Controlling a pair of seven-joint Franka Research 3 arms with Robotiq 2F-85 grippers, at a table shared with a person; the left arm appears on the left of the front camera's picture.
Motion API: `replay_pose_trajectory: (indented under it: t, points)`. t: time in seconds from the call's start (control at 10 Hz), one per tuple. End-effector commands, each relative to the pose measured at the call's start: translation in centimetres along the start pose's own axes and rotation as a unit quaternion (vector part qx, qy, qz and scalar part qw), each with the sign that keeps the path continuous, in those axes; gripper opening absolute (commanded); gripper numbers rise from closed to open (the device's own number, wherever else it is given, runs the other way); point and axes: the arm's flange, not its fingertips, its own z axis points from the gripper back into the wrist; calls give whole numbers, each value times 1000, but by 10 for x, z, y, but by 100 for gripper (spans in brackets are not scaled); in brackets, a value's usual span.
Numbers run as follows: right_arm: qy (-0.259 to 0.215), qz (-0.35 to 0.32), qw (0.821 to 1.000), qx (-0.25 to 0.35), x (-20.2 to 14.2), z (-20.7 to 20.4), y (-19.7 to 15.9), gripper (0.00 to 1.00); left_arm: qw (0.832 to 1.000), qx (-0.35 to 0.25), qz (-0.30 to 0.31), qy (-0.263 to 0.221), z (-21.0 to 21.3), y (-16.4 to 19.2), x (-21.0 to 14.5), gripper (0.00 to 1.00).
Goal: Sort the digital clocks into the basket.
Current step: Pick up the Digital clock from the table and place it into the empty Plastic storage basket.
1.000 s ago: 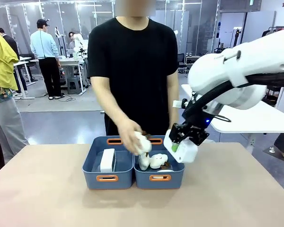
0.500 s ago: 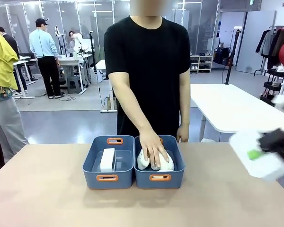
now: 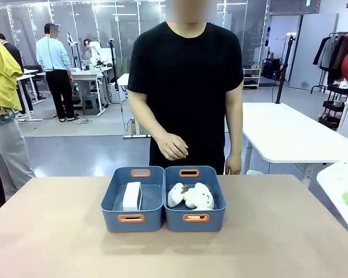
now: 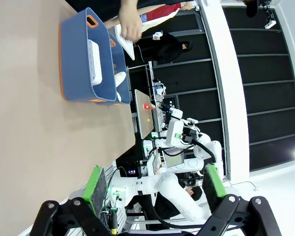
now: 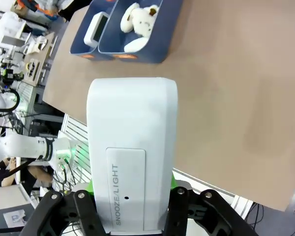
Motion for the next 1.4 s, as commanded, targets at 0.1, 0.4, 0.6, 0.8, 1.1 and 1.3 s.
replay_pose_trajectory:
  t: [0.1, 0.4, 0.6, 0.8, 1.1, 1.3]
  points:
    - [47, 10, 999, -16, 40, -41, 30, 51, 1000, -9, 7, -3, -1, -6, -1, 100]
    - [172, 66, 981, -55, 155, -150, 96, 51, 1000, -9, 7, -3, -1, -6, -1, 100]
    - [224, 75, 970, -63, 208, -231, 150, 51, 1000, -9, 7, -3, -1, -6, -1, 100]
    - [236, 60, 967, -76, 238, -319, 182, 51, 1000, -9, 7, -3, -1, -6, -1, 100]
    - [187, -5, 977, -103, 266, -407, 194, 51, 1000, -9, 7, -3, -1, -6, -1, 100]
    - [138, -40, 974, -177, 270, -451, 189, 51, 1000, -9, 7, -3, -1, -6, -1, 100]
